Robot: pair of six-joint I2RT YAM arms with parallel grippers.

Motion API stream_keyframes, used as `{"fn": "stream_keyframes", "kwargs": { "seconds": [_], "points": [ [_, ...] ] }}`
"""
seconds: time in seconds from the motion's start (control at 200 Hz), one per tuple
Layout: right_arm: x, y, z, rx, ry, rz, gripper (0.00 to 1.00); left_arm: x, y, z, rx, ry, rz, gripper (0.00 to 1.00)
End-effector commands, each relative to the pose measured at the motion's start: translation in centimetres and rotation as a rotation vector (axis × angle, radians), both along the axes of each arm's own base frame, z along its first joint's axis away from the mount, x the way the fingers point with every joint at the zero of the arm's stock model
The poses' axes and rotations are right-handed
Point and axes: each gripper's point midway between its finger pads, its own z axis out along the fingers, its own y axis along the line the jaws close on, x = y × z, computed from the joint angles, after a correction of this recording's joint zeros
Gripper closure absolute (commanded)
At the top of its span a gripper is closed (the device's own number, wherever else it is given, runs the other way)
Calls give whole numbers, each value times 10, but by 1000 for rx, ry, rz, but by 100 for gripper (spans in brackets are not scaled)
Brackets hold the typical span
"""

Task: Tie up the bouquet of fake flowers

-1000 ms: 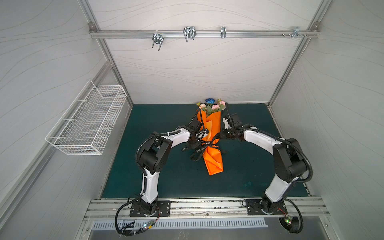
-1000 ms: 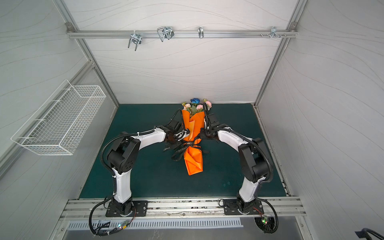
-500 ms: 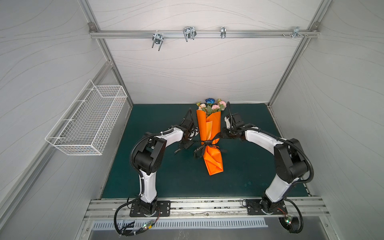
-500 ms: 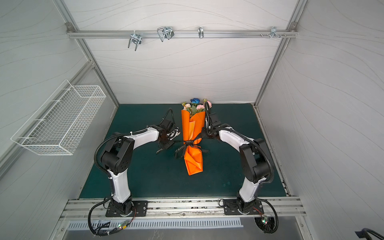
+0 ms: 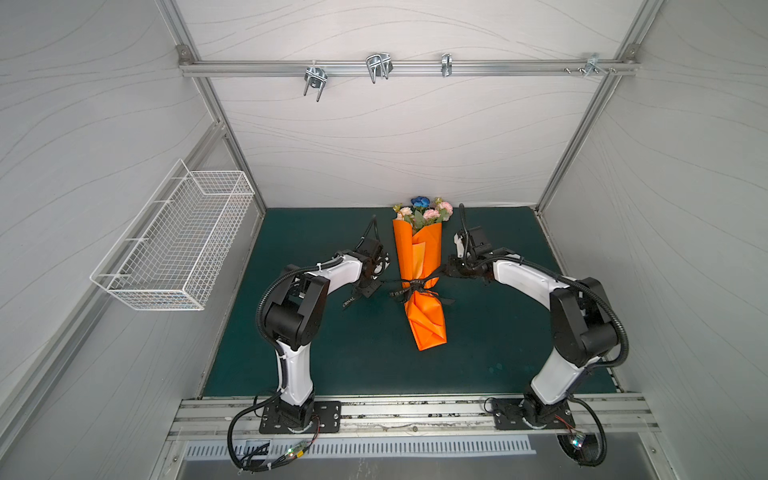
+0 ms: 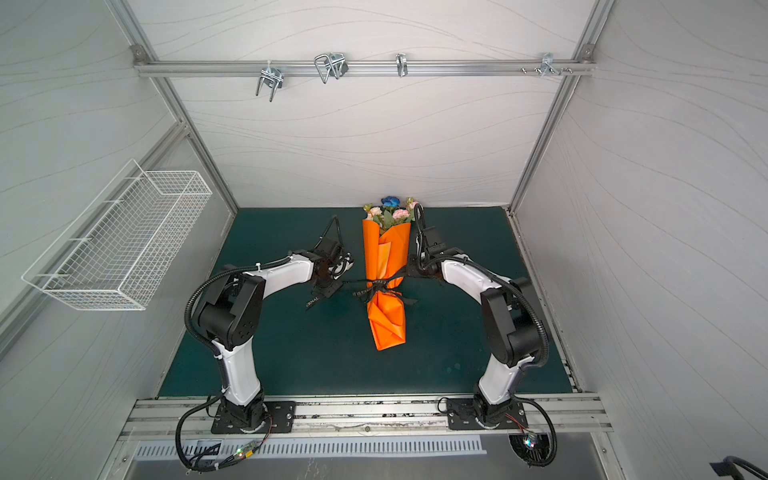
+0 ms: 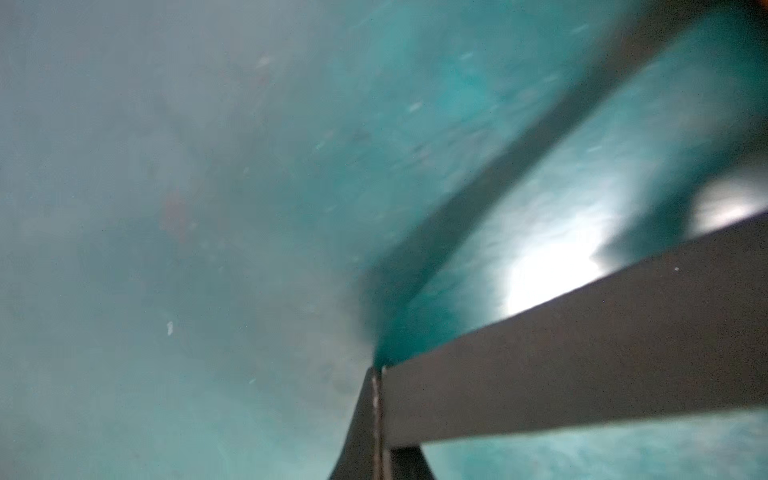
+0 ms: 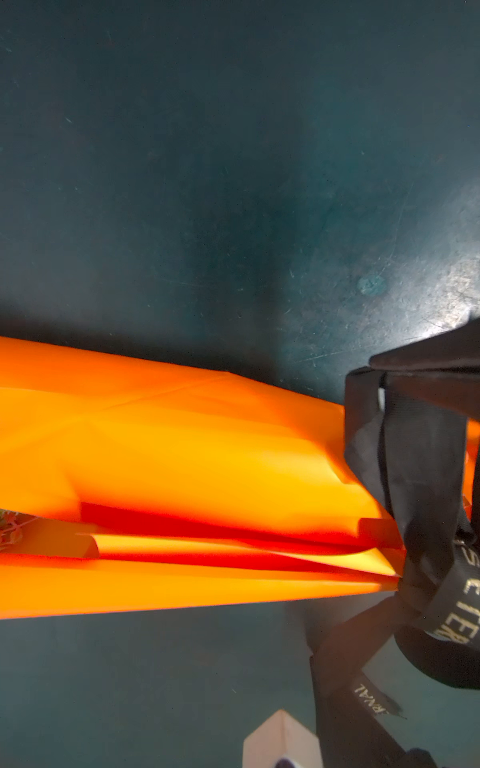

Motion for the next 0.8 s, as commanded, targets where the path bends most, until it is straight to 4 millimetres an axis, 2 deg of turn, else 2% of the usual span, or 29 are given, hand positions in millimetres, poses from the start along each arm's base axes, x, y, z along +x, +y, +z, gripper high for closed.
{"fn": "stream_keyframes", "kwargs": {
  "seconds": [0.0,0.115,0.185,0.25,0.285,0.48,0.55,0.62,0.725,0.795],
  "points": [
    [-4,-5,2,1,6,-12,100,-17,23,-6,53,73,38,100],
    [-4,2,2,28,11,7,100,-16,4,12,-61,40,19,100],
    [-4,7,2,38,15,20,100,-16,-4,24,-116,14,6,72],
    [-5,11,4,38,13,35,100,-17,-9,33,-142,-4,0,54],
    [-6,12,4,36,15,42,100,-18,-11,40,-158,-16,-4,50],
    [-7,16,8,39,9,54,100,-13,-28,94,-305,-181,-24,50],
    [-8,17,8,41,9,57,100,-19,-46,115,-377,-223,-68,52],
    [-8,18,8,41,12,59,100,-33,-74,129,-434,-255,-150,55],
    [-7,19,8,40,13,61,100,-58,-117,131,-485,-290,-277,56],
    [-8,20,8,43,13,63,100,-66,-131,121,-472,-285,-302,56]
  ]
}}
